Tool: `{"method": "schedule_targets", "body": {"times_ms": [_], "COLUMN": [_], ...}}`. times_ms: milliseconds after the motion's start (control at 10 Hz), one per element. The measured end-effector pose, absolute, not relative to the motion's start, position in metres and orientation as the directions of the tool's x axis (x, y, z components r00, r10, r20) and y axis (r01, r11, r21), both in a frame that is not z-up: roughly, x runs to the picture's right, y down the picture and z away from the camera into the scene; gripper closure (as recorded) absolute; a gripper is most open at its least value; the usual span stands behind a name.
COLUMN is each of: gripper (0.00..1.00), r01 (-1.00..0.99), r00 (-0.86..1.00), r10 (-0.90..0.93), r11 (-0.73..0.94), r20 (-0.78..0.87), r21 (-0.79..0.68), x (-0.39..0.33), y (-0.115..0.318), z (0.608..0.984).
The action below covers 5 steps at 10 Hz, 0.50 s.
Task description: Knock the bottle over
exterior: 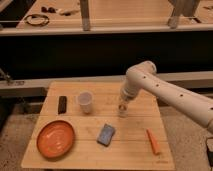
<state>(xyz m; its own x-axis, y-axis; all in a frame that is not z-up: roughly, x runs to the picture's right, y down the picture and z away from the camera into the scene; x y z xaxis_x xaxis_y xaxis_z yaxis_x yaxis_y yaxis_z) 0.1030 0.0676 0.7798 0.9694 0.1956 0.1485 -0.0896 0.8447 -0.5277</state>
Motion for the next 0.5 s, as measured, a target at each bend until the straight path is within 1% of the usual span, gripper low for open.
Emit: {"method": "schedule_targets", "body": {"times_ms": [500], "gripper": [0.95], "r01": [-0.107], "r00": [0.967], "r10": [0.21], "r11": [0.843], "r20": [0.141], "r21": [-0.526], "x": [0.1026], "y": [0.0675], "z": [0.7804]}}
